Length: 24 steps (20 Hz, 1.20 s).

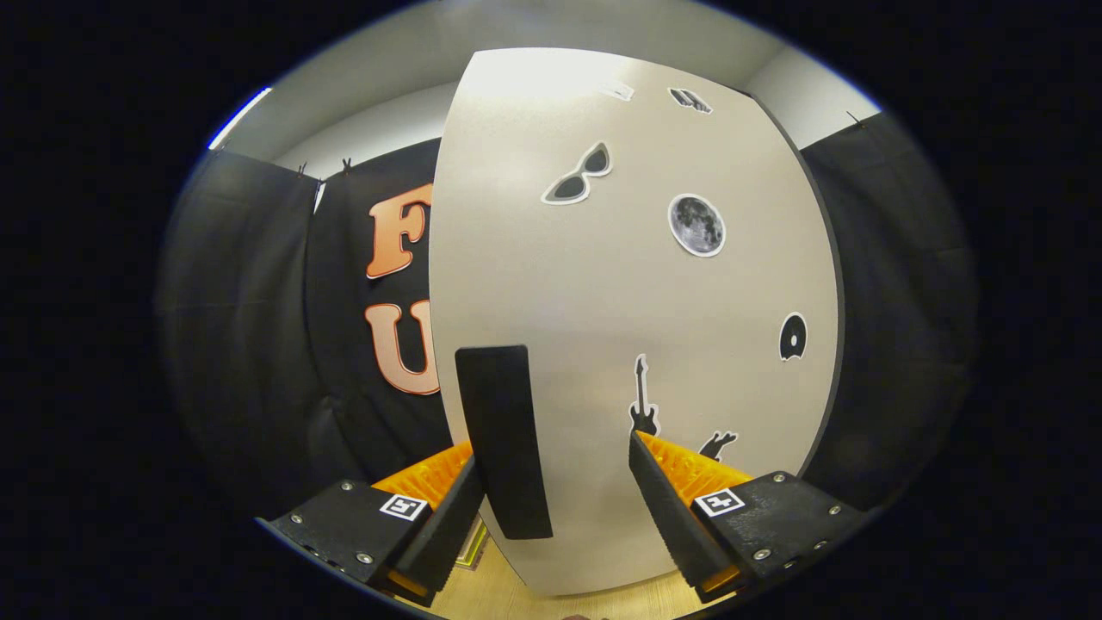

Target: Open the shoe cabinet door, grab the shoes and put them into the shoe cabinet, then close the shoe cabinet door.

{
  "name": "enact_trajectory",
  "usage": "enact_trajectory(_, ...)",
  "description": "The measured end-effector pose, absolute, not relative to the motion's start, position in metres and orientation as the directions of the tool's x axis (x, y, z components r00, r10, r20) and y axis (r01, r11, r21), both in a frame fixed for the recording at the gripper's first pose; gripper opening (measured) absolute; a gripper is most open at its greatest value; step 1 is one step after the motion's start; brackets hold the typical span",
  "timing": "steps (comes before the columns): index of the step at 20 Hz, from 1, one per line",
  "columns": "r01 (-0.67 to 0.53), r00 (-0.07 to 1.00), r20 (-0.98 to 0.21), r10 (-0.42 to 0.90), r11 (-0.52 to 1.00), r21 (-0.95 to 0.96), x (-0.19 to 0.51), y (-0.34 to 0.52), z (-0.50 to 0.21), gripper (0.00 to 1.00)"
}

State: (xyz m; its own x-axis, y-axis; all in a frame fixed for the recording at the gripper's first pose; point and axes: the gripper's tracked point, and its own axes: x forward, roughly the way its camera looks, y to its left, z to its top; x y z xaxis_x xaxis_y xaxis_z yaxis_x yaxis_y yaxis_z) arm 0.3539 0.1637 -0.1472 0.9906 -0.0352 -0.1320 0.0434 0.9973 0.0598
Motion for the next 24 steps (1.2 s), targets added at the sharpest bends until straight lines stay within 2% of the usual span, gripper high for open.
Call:
enact_trajectory(17,0.027,0.985,-0.170,-0.025,1.000,0.011,0.377,0.175,-0.159,0.94)
enact_trajectory(20,0.013,0.979,-0.203,-0.009,1.000,0.020,0.369,0.177,-0.162,0.96)
enact_trajectory(24,-0.009,0.982,-0.187,0.002,0.999,-0.037,0.340,0.174,-0.155,0.96)
